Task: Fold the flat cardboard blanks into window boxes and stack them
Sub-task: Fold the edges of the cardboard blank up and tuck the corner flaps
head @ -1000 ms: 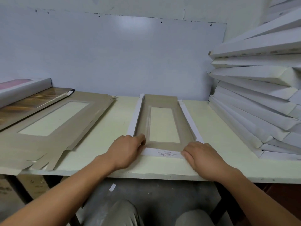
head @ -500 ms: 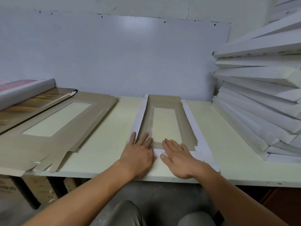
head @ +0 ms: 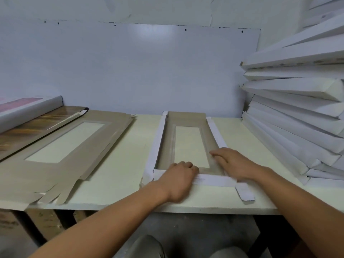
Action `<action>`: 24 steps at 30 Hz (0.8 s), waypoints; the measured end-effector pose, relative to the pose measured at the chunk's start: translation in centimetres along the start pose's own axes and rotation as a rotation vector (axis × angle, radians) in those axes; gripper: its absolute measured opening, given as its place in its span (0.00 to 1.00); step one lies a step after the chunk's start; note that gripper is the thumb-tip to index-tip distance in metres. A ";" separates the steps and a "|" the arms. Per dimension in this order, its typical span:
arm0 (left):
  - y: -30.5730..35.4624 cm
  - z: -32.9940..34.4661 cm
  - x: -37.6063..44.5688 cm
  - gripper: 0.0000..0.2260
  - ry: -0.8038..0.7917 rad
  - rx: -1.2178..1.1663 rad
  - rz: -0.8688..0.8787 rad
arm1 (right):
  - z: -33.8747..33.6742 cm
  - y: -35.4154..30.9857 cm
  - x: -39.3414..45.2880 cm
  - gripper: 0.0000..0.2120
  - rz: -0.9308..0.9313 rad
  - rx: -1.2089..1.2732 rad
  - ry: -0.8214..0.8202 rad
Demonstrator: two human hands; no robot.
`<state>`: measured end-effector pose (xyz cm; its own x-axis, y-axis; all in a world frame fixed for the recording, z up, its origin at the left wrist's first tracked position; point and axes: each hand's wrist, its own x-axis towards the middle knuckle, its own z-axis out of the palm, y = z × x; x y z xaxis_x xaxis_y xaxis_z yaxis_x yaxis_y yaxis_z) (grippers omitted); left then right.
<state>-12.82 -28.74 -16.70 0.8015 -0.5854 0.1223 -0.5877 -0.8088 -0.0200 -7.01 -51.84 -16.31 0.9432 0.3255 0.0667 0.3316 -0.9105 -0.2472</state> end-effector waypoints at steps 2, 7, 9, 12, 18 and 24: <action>-0.1 -0.1 -0.7 0.14 0.000 -0.044 0.048 | -0.9 2.5 0.3 0.29 0.029 -0.039 -0.045; -2.8 -1.8 -5.2 0.11 -0.069 -0.243 0.256 | -1.2 6.1 0.6 0.42 -0.059 -0.490 -0.204; -4.9 -2.8 -6.8 0.09 -0.149 -0.294 0.322 | -1.0 6.2 0.8 0.35 -0.151 -0.607 -0.125; -8.9 -4.0 -8.4 0.07 -0.242 -0.288 0.326 | -1.7 5.7 0.9 0.17 -0.253 -0.696 -0.107; -16.4 -5.4 -8.2 0.19 -0.095 0.222 -0.055 | -3.0 1.1 -1.0 0.13 -0.259 -0.646 -0.245; -13.0 -8.3 -7.7 0.22 0.430 0.134 -0.191 | -0.3 -6.4 -0.8 0.11 -0.305 -0.236 -0.347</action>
<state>-12.27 -13.28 -9.10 0.7583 -0.3729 0.5347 -0.3929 -0.9159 -0.0816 -9.90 -46.40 -14.54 0.7541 0.6143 -0.2322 0.6238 -0.7806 -0.0392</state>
